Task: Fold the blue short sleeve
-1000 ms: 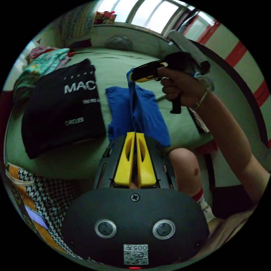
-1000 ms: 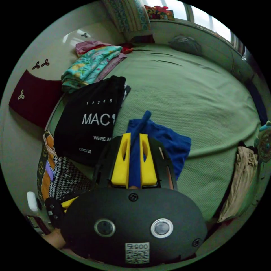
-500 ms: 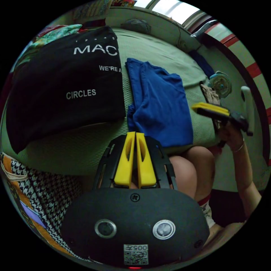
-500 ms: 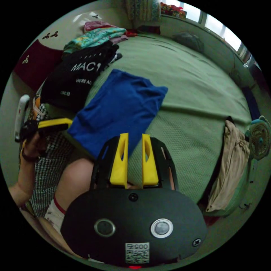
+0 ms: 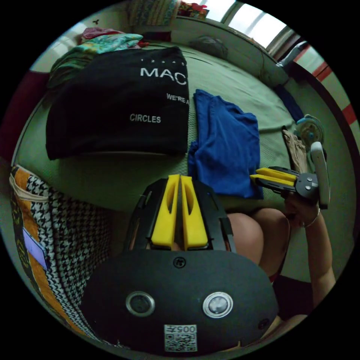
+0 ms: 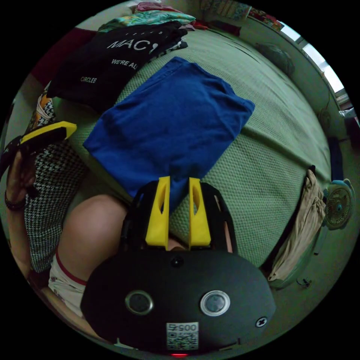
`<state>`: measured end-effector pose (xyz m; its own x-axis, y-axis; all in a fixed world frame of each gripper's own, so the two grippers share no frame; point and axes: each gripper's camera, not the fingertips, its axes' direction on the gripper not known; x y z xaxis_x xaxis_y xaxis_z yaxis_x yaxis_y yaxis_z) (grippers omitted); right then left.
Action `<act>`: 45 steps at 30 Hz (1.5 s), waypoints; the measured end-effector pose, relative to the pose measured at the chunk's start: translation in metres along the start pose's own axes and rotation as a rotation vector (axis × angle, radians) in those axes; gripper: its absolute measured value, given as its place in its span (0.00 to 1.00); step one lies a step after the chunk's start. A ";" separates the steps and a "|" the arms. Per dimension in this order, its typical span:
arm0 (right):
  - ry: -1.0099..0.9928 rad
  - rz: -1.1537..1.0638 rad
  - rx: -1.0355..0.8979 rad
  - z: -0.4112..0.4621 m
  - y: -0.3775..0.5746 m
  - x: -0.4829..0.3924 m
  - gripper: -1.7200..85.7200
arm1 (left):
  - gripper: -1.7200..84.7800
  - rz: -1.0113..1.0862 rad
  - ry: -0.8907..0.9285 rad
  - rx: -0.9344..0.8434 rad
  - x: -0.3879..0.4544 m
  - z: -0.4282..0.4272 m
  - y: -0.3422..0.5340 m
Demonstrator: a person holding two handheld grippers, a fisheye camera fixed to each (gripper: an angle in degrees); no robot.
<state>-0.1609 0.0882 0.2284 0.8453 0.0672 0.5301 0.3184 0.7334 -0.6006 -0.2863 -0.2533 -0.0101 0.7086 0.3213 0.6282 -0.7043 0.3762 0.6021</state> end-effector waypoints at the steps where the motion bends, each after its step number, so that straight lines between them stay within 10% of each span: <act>1: -0.012 0.008 0.003 0.000 -0.001 -0.001 0.09 | 0.07 0.013 0.006 0.006 -0.001 0.000 0.003; 25: -0.099 0.034 0.049 -0.045 0.016 0.002 0.07 | 0.11 0.126 -0.111 -0.106 0.031 0.021 -0.005; 35: -0.154 0.221 0.379 -0.125 0.016 0.074 0.17 | 0.08 0.131 -0.068 -0.102 0.030 -0.006 -0.003; 45: -0.101 0.233 0.216 -0.112 -0.048 0.096 0.14 | 0.08 0.156 -0.079 -0.119 0.030 -0.060 -0.004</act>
<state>-0.0471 -0.0161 0.2410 0.8344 0.3088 0.4566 0.0143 0.8160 -0.5779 -0.2600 -0.1931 -0.0233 0.5827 0.3163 0.7486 -0.7917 0.4290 0.4350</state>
